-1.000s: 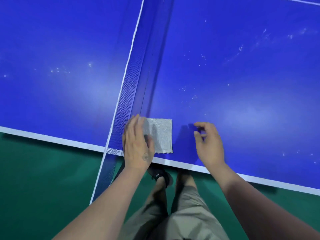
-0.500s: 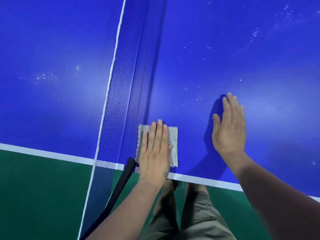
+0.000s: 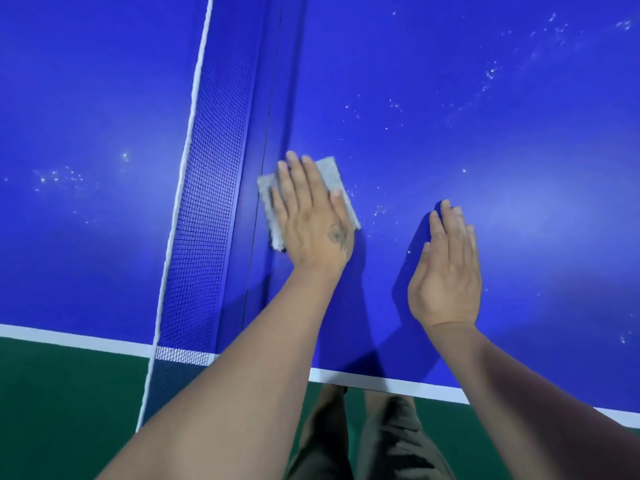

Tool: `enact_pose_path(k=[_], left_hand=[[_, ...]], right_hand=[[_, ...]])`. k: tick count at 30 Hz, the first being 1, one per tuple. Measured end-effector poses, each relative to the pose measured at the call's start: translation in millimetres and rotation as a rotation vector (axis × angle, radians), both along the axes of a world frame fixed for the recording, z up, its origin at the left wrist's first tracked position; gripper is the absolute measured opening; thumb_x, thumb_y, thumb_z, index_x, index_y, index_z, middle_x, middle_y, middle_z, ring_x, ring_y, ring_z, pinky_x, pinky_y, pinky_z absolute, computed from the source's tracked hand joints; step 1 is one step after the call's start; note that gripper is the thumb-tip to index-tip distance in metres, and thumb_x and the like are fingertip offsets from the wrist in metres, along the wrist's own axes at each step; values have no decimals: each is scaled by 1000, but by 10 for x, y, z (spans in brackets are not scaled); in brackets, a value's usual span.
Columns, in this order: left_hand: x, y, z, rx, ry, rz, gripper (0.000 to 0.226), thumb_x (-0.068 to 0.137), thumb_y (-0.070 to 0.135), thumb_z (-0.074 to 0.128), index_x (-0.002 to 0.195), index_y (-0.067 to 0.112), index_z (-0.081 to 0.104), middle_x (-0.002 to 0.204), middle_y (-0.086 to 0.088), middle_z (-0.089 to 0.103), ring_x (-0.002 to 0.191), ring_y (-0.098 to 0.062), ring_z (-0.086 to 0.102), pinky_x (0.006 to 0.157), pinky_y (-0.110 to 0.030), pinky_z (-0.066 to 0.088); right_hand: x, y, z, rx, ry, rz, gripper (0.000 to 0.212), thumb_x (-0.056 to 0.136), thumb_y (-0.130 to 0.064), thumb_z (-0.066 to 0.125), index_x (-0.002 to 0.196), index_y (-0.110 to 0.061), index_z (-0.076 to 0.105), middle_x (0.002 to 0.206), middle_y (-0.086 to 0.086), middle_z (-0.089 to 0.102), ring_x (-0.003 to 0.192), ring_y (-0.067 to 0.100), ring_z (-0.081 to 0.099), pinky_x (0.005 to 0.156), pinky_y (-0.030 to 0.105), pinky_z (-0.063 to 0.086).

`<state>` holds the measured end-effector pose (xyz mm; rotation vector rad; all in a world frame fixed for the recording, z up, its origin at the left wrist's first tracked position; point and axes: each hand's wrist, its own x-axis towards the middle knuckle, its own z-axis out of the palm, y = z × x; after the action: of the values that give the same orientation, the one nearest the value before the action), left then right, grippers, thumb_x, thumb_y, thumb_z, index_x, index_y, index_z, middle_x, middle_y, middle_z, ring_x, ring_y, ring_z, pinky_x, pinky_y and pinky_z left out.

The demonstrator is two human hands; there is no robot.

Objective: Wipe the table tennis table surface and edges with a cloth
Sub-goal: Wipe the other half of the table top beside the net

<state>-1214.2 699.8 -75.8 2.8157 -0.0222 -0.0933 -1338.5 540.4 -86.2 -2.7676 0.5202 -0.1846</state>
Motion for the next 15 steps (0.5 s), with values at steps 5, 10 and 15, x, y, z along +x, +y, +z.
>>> enact_pose_path(k=[5, 10, 15], left_hand=[[-177, -496, 39, 25, 11, -306, 63, 116, 38, 17, 172, 12, 9, 180, -11, -1, 167, -30, -6, 133, -55, 4], [-700, -202, 53, 118, 18, -510, 60, 118, 40, 17, 173, 18, 5, 181, -5, -5, 167, -28, -9, 133, -56, 6], [-828, 361, 95, 168, 25, -418, 60, 117, 41, 23, 173, 22, 12, 181, -3, 4, 167, -27, -2, 134, -57, 8]], right_hand=[[7, -16, -13, 6, -5, 11, 53, 105, -2, 32, 158, 2, 38, 172, 13, 28, 162, 31, 22, 132, 49, 18], [20, -16, 21, -13, 33, 6, 56, 105, -7, 27, 159, 1, 38, 172, 12, 28, 162, 29, 20, 132, 48, 19], [10, -25, 60, 5, 45, 16, 55, 105, -8, 28, 159, 1, 38, 173, 11, 26, 163, 29, 18, 132, 49, 19]])
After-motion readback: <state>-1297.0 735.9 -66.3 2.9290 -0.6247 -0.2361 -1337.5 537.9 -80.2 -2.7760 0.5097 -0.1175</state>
